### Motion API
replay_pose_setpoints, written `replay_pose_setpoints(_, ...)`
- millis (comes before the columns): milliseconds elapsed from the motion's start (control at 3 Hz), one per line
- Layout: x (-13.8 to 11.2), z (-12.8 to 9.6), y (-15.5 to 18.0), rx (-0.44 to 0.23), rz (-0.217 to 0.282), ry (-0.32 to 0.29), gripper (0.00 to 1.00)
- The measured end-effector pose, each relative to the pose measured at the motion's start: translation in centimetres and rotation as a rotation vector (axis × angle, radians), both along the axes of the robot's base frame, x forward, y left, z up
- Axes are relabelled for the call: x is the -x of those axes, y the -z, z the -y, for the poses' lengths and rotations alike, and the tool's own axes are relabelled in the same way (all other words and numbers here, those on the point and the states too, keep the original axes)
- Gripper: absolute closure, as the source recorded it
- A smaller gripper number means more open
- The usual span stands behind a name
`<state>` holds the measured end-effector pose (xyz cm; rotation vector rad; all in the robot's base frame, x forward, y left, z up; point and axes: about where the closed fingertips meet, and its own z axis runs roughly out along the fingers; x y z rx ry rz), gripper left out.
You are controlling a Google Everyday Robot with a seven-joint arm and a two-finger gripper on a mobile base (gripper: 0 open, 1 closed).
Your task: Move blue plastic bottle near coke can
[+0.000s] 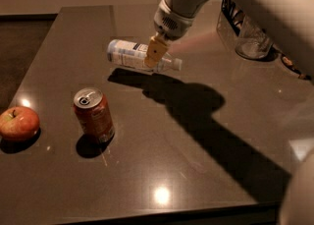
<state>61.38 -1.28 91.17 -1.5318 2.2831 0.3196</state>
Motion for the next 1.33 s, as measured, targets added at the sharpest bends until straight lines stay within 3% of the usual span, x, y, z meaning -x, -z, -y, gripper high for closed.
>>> replay_pose_setpoints(667, 7.1, 0.7, 0.6, 0.006, -0.05, -0.045, 1.0)
replay_pose_setpoints(1333, 10.8, 0.2, 1.9, 0.093, -0.017, -0.148, 0.6)
